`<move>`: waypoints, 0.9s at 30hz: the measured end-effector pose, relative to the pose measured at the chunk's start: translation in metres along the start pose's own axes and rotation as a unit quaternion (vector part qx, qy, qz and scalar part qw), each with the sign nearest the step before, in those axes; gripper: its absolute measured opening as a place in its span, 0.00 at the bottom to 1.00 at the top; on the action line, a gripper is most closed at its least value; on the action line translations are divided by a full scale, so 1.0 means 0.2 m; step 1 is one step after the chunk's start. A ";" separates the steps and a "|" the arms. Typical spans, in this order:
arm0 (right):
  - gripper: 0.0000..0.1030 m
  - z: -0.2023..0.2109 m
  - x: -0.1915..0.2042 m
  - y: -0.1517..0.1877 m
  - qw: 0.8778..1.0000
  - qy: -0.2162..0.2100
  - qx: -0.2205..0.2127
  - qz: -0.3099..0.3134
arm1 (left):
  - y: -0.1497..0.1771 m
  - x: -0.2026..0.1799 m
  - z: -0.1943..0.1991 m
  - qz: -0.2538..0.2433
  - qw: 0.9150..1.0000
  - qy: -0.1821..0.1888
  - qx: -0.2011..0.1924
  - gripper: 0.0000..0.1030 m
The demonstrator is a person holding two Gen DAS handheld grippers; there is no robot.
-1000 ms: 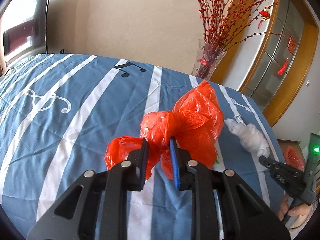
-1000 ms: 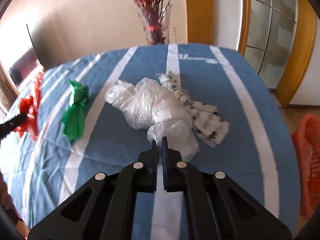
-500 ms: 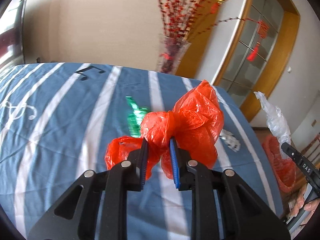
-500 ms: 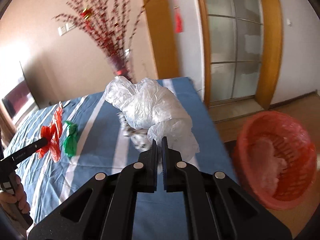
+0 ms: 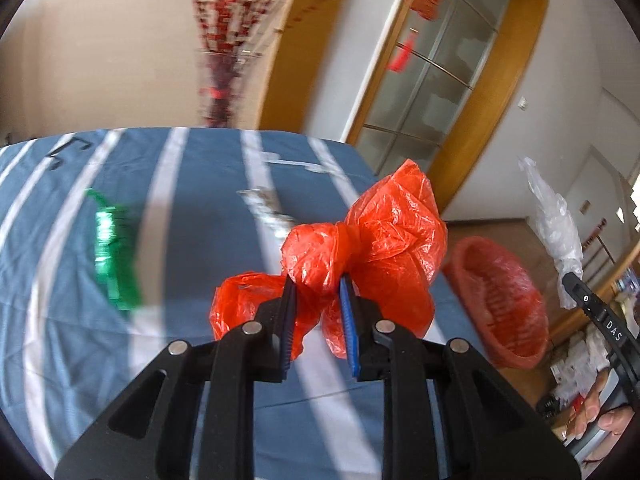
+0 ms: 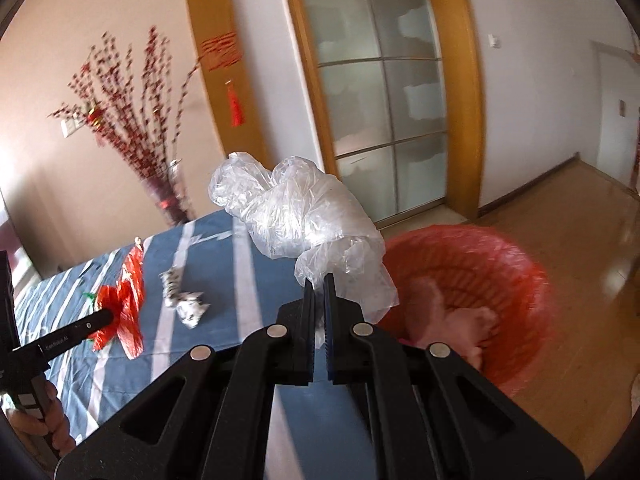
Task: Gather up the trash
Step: 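Carry both bags over the red basket and open both grippers to drop them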
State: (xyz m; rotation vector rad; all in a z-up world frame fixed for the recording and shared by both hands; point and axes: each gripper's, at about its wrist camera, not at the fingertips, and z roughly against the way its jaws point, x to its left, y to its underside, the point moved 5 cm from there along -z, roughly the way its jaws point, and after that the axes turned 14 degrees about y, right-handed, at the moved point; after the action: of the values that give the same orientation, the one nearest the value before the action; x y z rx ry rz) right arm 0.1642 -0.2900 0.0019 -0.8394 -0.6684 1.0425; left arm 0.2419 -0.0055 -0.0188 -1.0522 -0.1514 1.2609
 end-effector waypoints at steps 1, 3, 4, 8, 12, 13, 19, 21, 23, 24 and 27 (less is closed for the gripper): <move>0.04 0.00 -0.04 -0.01 1.000 0.007 -0.004 -0.004 | 0.00 -0.03 -0.02 -0.003 1.000 0.004 0.002 0.21; 0.04 0.01 -0.10 -0.01 1.000 0.018 -0.008 -0.012 | 0.01 -0.09 -0.07 -0.008 1.000 0.014 0.008 0.21; 0.04 0.01 -0.13 -0.01 1.000 0.021 -0.009 -0.015 | 0.01 -0.14 -0.10 -0.010 1.000 0.021 0.012 0.21; 0.04 0.00 -0.22 -0.02 0.999 0.035 -0.009 -0.032 | 0.02 -0.26 -0.20 -0.017 0.999 0.039 0.022 0.21; 0.04 -0.02 -0.29 -0.01 0.998 0.045 -0.007 -0.044 | 0.04 -0.37 -0.28 -0.024 0.998 0.055 0.035 0.21; 0.04 -0.02 -0.32 -0.01 0.998 0.047 -0.006 -0.048 | 0.05 -0.40 -0.31 -0.027 0.997 0.061 0.039 0.21; 0.04 -0.06 -0.42 0.01 0.997 0.055 -0.001 -0.061 | 0.08 -0.54 -0.42 -0.038 0.995 0.078 0.055 0.21; 0.04 -0.07 -0.45 0.01 0.996 0.056 0.002 -0.065 | 0.09 -0.59 -0.46 -0.042 0.994 0.083 0.061 0.21; 0.04 -0.09 -0.48 0.02 0.996 0.059 0.003 -0.069 | 0.10 -0.62 -0.50 -0.044 0.993 0.088 0.067 0.21; 0.04 -0.09 -0.49 0.02 0.996 0.059 0.004 -0.071 | 0.10 -0.63 -0.51 -0.045 0.993 0.089 0.069 0.21; 0.04 -0.11 -0.53 0.02 0.995 0.063 0.006 -0.079 | 0.11 -0.68 -0.57 -0.044 0.991 0.098 0.078 0.21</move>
State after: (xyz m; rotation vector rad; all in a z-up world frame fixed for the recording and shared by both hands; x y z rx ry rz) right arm 0.1405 -0.3934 -0.0219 -0.8212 -0.6118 0.8424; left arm 0.2472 -0.1830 -0.0385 -1.0151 0.0497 1.0655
